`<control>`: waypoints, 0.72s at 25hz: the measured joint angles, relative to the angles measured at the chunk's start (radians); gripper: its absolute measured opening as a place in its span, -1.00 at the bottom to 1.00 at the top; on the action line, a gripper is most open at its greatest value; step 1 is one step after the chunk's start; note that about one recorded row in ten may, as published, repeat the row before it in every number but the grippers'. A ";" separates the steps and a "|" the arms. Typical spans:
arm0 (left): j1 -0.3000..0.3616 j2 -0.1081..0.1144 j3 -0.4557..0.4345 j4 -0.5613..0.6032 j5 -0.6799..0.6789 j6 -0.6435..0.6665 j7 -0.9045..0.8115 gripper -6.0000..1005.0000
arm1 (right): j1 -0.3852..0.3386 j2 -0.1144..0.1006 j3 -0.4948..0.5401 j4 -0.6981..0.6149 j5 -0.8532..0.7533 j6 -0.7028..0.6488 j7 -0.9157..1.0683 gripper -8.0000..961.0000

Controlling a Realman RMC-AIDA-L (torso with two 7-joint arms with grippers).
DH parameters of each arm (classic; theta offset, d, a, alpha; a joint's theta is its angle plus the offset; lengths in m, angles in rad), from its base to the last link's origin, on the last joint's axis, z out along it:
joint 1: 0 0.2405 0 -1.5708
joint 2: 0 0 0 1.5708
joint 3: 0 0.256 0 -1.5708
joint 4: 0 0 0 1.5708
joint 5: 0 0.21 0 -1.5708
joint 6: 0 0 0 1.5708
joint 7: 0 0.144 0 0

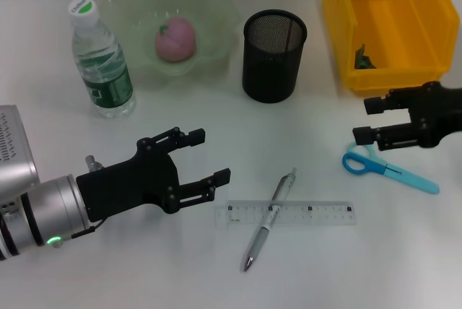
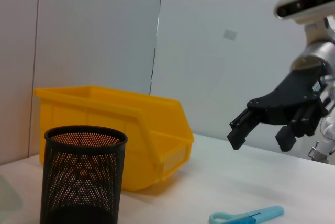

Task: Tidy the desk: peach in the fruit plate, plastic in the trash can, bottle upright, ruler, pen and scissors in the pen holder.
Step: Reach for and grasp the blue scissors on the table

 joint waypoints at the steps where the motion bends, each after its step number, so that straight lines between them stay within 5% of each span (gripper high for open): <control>1: 0.000 0.000 0.000 -0.001 0.000 0.000 0.000 0.59 | 0.018 -0.001 0.000 -0.024 -0.036 -0.010 0.034 0.54; 9: 0.005 -0.001 -0.005 -0.009 -0.001 -0.003 0.000 0.59 | 0.163 -0.020 -0.138 -0.108 -0.330 -0.024 0.284 0.54; 18: 0.002 -0.001 -0.006 -0.012 -0.001 -0.008 0.000 0.59 | 0.226 -0.004 -0.332 -0.106 -0.466 0.034 0.377 0.54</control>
